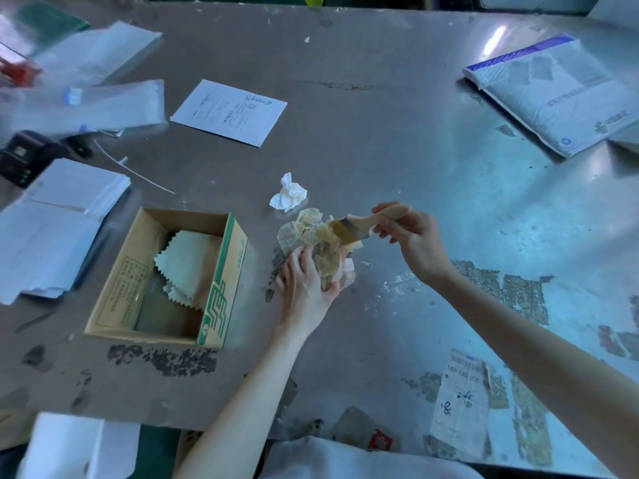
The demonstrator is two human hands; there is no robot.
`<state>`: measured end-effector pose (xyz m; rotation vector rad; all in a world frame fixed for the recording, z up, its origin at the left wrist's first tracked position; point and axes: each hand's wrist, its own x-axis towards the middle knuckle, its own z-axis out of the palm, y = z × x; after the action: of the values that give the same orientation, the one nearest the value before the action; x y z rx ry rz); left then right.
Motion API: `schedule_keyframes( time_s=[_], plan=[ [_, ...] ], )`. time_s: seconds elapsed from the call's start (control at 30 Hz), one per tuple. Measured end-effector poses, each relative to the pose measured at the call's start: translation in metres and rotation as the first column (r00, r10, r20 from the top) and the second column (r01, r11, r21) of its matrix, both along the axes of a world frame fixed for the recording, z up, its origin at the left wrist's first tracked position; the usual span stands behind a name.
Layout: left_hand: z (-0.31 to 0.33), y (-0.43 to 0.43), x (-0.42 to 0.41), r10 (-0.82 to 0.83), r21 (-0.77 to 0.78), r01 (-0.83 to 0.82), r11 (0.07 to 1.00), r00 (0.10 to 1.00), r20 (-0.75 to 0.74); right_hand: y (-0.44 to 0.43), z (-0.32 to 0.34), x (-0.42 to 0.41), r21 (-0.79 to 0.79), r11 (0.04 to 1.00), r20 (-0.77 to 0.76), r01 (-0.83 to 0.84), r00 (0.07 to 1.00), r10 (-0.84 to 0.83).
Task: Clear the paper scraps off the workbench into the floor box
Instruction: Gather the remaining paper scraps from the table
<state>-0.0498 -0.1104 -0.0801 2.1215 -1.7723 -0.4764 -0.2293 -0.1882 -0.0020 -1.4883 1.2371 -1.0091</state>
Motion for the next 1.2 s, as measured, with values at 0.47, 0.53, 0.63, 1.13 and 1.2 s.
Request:
schedule_keyframes(
  time_s=[0.47, 0.53, 0.63, 1.13, 1.2],
  plan=[
    [-0.002, -0.001, 0.003, 0.009, 0.015, -0.008, 1.000, 1.000, -0.026, -0.007, -0.015, 0.005, -0.142, 0.988, -0.340, -0.052, 0.941, 0.001],
    [-0.001, -0.002, 0.004, 0.010, 0.021, -0.009, 1.000, 0.999, -0.042, 0.003, -0.016, 0.009, -0.163, 0.982, -0.358, -0.094, 0.933, 0.030],
    [0.002, -0.004, 0.006, 0.018, 0.027, -0.017, 0.999, 0.998, -0.057, 0.016, -0.015, 0.013, -0.184, 0.978, -0.318, -0.098, 0.947, 0.035],
    [0.007, -0.004, 0.009, -0.040, -0.091, 0.033, 0.995, 0.997, -0.072, 0.039, -0.009, 0.026, -0.019, 1.000, -0.087, -0.007, 0.996, 0.005],
    [0.010, -0.003, 0.011, -0.028, -0.110, 0.017, 0.994, 0.995, -0.100, 0.039, -0.006, 0.027, -0.005, 1.000, -0.050, 0.001, 0.999, -0.001]
  ],
)
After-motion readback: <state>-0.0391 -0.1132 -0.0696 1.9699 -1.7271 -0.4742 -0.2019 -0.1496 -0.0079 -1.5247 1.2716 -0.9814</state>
